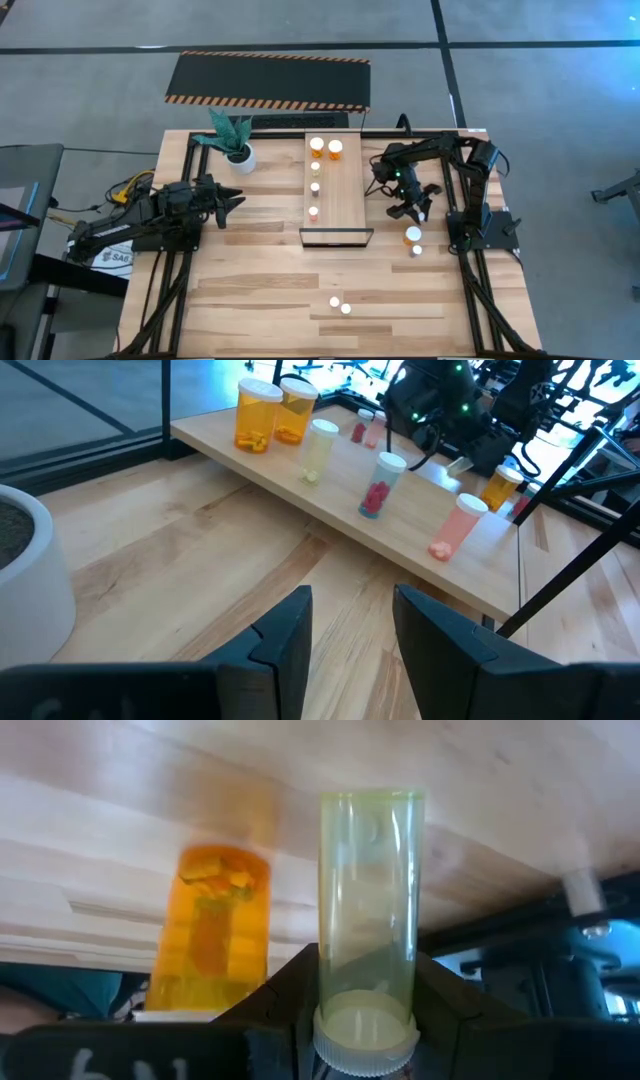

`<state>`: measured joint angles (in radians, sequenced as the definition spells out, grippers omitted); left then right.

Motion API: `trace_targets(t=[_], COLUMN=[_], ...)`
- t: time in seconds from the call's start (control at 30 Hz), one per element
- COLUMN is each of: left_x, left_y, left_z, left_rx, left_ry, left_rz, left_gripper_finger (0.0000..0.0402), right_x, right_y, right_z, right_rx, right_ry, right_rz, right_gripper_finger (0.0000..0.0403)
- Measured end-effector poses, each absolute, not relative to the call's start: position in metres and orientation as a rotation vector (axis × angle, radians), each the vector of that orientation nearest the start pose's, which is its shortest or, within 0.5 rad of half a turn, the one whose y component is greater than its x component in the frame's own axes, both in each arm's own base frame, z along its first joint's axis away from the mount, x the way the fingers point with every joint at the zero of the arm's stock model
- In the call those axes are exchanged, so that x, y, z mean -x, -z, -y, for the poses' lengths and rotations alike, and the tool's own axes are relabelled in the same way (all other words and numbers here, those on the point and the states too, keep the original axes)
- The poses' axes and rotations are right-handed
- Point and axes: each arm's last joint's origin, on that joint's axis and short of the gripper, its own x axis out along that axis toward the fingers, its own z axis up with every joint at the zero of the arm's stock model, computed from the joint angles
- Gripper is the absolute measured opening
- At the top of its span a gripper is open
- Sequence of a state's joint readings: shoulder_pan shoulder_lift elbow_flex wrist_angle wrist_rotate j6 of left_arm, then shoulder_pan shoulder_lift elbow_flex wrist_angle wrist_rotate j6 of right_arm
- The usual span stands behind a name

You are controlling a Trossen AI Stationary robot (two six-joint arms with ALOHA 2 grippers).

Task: Pick and place medicine bottles onto shelf by color
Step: Put the bottom right small yellow pill bottle on the shelf aligned with the other small yellow pill bottle

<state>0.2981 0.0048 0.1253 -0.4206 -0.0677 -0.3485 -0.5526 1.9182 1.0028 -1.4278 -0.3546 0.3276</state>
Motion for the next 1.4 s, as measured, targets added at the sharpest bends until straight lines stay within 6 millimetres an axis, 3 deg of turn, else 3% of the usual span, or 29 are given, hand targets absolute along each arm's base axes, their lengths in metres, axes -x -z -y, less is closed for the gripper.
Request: trace_targets(t=[1.17,1.4], left_x=[-0.08,-0.08], left_y=[-0.165,-0.165], left_z=[-0.027,-0.027], left_rx=[0.377,0.377], left_ry=[-0.412,-0.412], left_rz=[-0.233,-0.233], left_gripper_finger=[0.0128,0.0128], right_x=[-0.209,-0.209], right_y=[-0.121,-0.132], right_z=[0.138,0.138], right_rx=[-1.245,-1.227], right_ry=[0.496,0.538], right_rz=[-1.998,-1.846], right_gripper_finger=[0.0176,0.0174])
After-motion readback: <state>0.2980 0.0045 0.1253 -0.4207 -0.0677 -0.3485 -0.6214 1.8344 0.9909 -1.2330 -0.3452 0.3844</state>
